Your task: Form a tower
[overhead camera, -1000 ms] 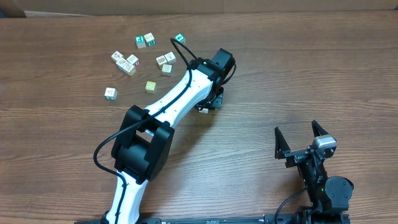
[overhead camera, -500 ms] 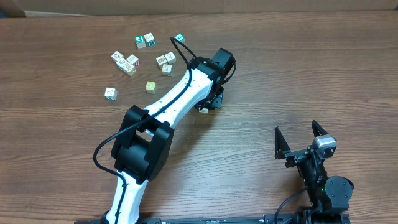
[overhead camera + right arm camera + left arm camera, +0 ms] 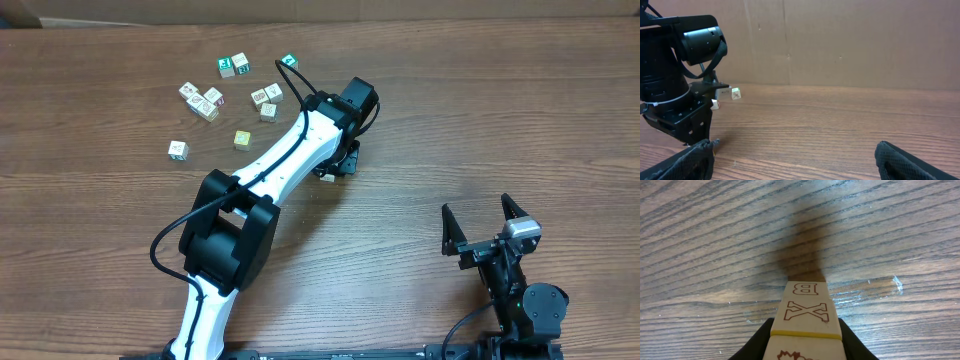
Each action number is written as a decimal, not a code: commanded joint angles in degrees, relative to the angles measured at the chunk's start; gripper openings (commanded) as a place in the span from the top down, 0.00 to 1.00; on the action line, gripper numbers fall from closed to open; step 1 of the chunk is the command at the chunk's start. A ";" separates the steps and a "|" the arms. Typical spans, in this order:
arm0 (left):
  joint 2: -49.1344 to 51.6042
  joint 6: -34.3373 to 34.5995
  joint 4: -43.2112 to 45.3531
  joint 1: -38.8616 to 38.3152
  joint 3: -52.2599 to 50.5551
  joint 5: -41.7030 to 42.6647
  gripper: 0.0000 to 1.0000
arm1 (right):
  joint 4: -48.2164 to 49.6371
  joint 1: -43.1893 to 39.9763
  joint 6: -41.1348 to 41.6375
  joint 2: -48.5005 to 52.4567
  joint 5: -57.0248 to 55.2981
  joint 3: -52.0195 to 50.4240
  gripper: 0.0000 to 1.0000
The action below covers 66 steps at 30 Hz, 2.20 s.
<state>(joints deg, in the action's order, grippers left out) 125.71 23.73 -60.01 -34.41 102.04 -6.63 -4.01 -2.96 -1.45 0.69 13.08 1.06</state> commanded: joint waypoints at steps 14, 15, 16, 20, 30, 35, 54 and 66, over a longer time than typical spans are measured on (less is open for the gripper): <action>-0.68 -1.03 0.26 0.00 0.33 0.46 0.73 | 0.28 0.22 0.09 -0.52 -0.57 -0.59 0.00; -0.66 -1.03 0.24 0.00 0.33 0.46 0.73 | 0.28 0.22 0.09 -0.52 -0.57 -0.59 0.00; -0.55 -1.03 0.24 0.00 0.33 0.46 0.72 | 0.28 0.22 0.09 -0.52 -0.57 -0.61 0.00; -0.35 -1.01 0.24 0.00 0.31 0.46 0.72 | 0.28 0.22 0.09 -0.52 -0.57 -0.59 0.00; -0.35 -0.83 0.31 0.02 -0.61 0.48 0.70 | 0.28 0.22 0.09 -0.52 -0.57 -0.59 0.00; -0.35 -0.79 0.31 0.04 -0.76 0.48 0.70 | 0.28 0.22 0.09 -0.52 -0.57 -0.59 0.00; -0.35 -0.81 1.97 0.04 -2.67 0.46 0.67 | 0.28 0.22 0.09 -0.52 -0.57 -0.59 0.00; -0.37 -0.74 2.19 0.33 -2.64 0.52 0.60 | 0.28 0.22 0.09 -0.52 -0.57 -0.59 0.00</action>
<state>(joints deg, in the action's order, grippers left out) 125.71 23.57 -57.84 -34.41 100.09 -6.63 -3.99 -2.96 -1.48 0.69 13.06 1.06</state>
